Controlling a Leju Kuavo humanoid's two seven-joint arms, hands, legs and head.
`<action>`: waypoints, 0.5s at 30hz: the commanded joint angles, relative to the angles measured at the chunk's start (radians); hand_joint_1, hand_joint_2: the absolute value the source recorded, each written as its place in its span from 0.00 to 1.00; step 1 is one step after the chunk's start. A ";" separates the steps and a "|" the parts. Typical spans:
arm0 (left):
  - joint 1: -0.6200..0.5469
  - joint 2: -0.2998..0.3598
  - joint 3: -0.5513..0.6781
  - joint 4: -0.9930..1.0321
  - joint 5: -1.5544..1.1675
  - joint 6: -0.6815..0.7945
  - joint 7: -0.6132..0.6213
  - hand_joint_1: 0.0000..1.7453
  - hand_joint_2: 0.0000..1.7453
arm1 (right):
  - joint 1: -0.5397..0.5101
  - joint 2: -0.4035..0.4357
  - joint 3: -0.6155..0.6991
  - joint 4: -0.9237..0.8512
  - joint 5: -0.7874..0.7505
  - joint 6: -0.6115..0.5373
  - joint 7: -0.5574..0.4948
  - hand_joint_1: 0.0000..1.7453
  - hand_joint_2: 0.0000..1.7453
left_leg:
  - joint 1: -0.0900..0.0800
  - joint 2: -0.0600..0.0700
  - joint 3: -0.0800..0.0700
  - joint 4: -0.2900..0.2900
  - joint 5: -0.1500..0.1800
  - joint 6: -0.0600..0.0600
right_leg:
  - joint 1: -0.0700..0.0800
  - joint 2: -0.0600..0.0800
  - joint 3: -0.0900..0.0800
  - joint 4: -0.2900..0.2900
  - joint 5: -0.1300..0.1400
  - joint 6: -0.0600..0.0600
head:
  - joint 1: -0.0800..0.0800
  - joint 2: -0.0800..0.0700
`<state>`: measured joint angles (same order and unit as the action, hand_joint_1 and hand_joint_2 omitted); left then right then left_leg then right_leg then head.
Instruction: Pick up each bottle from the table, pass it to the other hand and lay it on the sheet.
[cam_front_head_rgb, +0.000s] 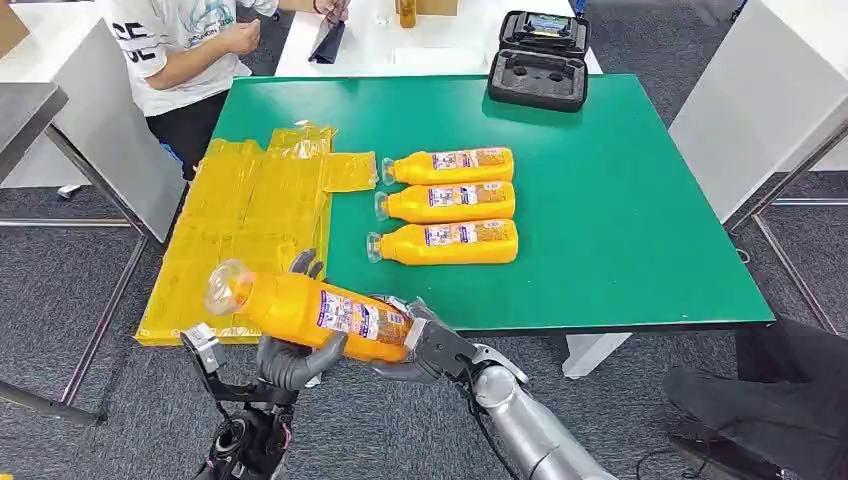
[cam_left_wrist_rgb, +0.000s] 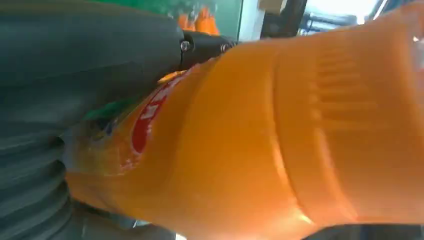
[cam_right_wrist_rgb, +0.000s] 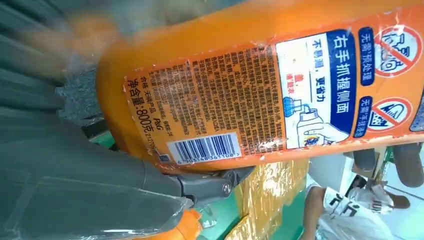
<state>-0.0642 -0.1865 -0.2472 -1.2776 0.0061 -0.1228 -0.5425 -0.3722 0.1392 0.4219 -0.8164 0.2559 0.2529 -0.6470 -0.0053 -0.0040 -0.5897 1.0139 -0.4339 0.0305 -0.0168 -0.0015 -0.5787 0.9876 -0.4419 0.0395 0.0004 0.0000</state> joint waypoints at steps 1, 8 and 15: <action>-0.051 0.025 -0.033 0.100 0.001 -0.028 0.010 0.00 1.00 | -0.035 0.005 -0.010 0.069 0.004 -0.001 0.005 1.00 1.00 | 0.001 0.000 0.002 -0.001 0.000 -0.002 | 0.002 0.000 0.003 -0.001 0.000 -0.002 | 0.000 0.000; -0.066 0.018 -0.032 0.131 -0.001 -0.125 -0.003 0.00 1.00 | -0.023 0.005 -0.004 0.109 0.018 0.015 0.000 1.00 1.00 | 0.001 -0.001 0.003 -0.001 0.000 -0.002 | 0.001 -0.001 0.004 -0.002 0.000 -0.002 | 0.000 0.000; -0.080 0.010 -0.015 0.155 0.081 -0.239 -0.010 0.00 1.00 | -0.019 0.006 -0.005 0.127 0.032 0.026 -0.006 0.99 1.00 | 0.001 0.000 0.003 -0.001 0.000 -0.002 | 0.001 -0.001 0.003 -0.001 0.000 -0.002 | 0.000 0.000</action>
<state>-0.0914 -0.1862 -0.2522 -1.2177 0.0522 -0.3024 -0.5524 -0.3648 0.1392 0.4204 -0.7809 0.2758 0.2708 -0.6584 -0.0053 -0.0040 -0.5898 1.0139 -0.4339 0.0305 -0.0168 -0.0015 -0.5787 0.9876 -0.4419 0.0395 0.0000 0.0000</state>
